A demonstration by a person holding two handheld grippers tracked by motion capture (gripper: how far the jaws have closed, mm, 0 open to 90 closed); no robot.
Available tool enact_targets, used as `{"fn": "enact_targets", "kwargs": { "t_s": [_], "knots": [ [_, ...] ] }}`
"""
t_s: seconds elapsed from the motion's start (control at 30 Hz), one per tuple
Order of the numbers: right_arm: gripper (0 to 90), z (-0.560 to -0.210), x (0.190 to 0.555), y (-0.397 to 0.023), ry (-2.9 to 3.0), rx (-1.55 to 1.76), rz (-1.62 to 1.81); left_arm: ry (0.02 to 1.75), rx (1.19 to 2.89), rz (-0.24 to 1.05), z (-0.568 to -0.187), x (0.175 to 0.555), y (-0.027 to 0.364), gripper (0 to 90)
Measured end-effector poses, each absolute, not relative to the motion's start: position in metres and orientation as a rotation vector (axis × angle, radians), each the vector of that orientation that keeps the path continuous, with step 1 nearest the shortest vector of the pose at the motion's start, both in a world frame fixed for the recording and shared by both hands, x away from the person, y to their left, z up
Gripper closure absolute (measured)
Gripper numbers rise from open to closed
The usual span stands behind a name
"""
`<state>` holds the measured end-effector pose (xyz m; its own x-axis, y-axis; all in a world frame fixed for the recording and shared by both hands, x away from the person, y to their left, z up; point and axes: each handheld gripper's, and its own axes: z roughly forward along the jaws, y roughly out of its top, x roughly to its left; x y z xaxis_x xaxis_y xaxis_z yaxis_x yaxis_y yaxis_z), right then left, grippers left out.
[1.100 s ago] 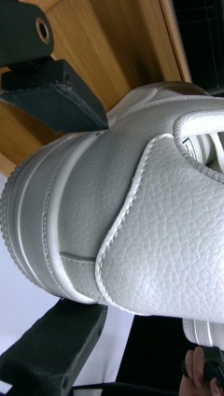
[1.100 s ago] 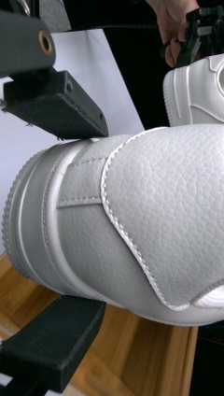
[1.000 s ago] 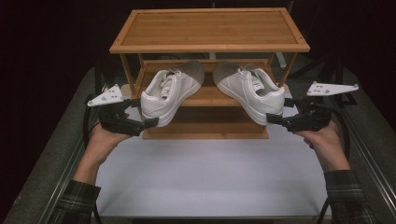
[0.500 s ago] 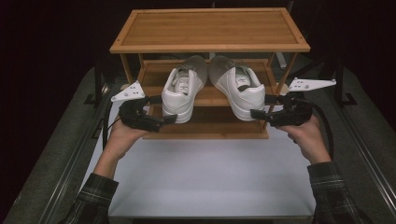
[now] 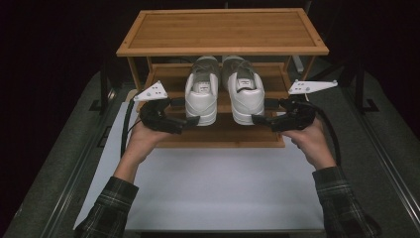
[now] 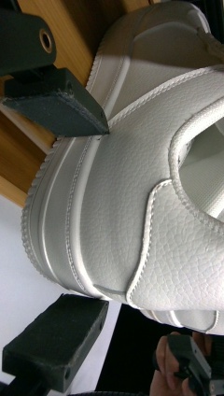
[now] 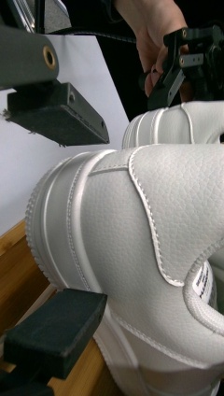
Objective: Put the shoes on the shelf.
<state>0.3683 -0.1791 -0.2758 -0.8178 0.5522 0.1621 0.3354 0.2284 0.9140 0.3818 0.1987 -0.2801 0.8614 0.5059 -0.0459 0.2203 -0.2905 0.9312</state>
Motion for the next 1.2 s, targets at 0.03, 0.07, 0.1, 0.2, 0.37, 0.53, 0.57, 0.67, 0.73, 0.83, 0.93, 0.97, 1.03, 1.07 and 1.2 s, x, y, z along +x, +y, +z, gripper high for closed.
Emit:
{"fn": "enact_targets", "kwargs": {
  "t_s": [0.03, 0.07, 0.1, 0.2, 0.37, 0.53, 0.57, 0.67, 0.73, 0.83, 0.93, 0.97, 1.03, 1.07, 1.2],
  "knots": [
    [21.8, -0.276, 0.369, -0.178, 2.297, 0.841, 1.634, 0.543, 1.877, 0.307, -0.280, 0.383, 0.198, 13.3],
    [22.4, -0.276, 0.369, -0.177, 2.296, 0.840, 1.640, 0.544, 1.875, 0.305, -0.280, 0.384, 0.197, 13.3],
    [22.7, -0.277, 0.370, -0.176, 2.294, 0.838, 1.655, 0.546, 1.874, 0.305, -0.280, 0.385, 0.197, 13.3],
    [23.0, -0.277, 0.371, -0.172, 2.292, 0.832, 1.659, 0.543, 1.874, 0.304, -0.279, 0.386, 0.195, 13.2],
    [23.9, -0.276, 0.372, -0.164, 2.306, 0.814, 1.663, 0.545, 1.876, 0.306, -0.279, 0.387, 0.194, 13.2],
    [22.7, -0.276, 0.370, -0.154, 2.309, 0.794, 1.648, 0.559, 1.873, 0.313, -0.280, 0.386, 0.191, 13.4],
    [22.8, -0.276, 0.370, -0.154, 2.312, 0.795, 1.647, 0.558, 1.873, 0.313, -0.281, 0.386, 0.191, 13.5],
    [23.4, -0.277, 0.370, -0.157, 2.321, 0.800, 1.653, 0.552, 1.884, 0.312, -0.280, 0.385, 0.194, 14.2],
    [23.3, -0.277, 0.370, -0.158, 2.325, 0.801, 1.643, 0.554, 1.886, 0.316, -0.279, 0.384, 0.197, 14.5],
    [23.3, -0.277, 0.369, -0.163, 2.318, 0.810, 1.639, 0.561, 1.890, 0.318, -0.277, 0.382, 0.205, 14.4],
    [23.1, -0.276, 0.367, -0.170, 2.306, 0.824, 1.638, 0.568, 1.896, 0.326, -0.275, 0.380, 0.213, 14.4],
    [22.4, -0.276, 0.366, -0.172, 2.304, 0.827, 1.634, 0.564, 1.898, 0.331, -0.275, 0.379, 0.215, 14.4],
    [21.3, -0.276, 0.365, -0.176, 2.304, 0.835, 1.612, 0.569, 1.902, 0.335, -0.274, 0.376, 0.220, 14.3],
    [20.6, -0.276, 0.364, -0.178, 2.307, 0.838, 1.600, 0.573, 1.909, 0.339, -0.274, 0.374, 0.223, 14.4],
    [18.7, -0.275, 0.358, -0.187, 2.307, 0.856, 1.552, 0.586, 1.922, 0.352, -0.274, 0.367, 0.235, 14.3]
  ]
}}
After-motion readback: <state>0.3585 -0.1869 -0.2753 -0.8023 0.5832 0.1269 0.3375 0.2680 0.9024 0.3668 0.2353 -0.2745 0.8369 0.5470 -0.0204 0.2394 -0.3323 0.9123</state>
